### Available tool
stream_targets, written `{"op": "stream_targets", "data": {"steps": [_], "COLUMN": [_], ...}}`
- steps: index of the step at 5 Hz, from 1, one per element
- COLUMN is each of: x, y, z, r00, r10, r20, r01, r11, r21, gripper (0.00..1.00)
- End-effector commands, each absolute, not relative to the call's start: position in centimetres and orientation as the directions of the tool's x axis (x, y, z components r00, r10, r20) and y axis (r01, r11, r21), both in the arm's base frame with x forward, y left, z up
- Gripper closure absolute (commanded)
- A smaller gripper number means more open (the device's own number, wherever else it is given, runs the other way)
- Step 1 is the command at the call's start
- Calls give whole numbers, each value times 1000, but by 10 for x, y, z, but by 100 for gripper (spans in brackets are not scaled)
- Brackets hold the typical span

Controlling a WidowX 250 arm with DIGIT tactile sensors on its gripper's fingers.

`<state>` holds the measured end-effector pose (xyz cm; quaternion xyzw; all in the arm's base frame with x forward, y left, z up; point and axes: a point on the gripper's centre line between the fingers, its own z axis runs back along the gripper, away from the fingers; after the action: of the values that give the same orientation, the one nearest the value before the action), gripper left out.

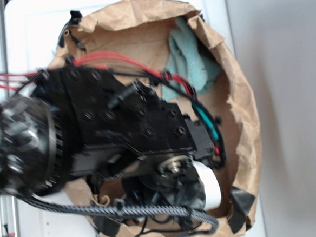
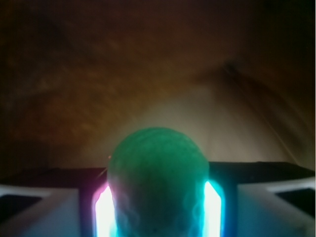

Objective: Grab the green ball.

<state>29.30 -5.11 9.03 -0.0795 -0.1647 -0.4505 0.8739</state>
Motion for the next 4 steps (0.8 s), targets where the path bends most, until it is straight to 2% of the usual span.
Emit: {"op": "stream_targets", "data": {"steps": [1,2,3,4], "x": [295,290,281,260], "y": [3,21,30,28], "z": [154,171,185,195], "r00": [813,919,946,934], "r10": [-482,-281,-186,-149], "r20": [328,277,265,324], "r01": [494,268,182,150], "r11": [868,960,982,988], "r21": [52,85,40,22], "gripper": [100,100,100,100]}}
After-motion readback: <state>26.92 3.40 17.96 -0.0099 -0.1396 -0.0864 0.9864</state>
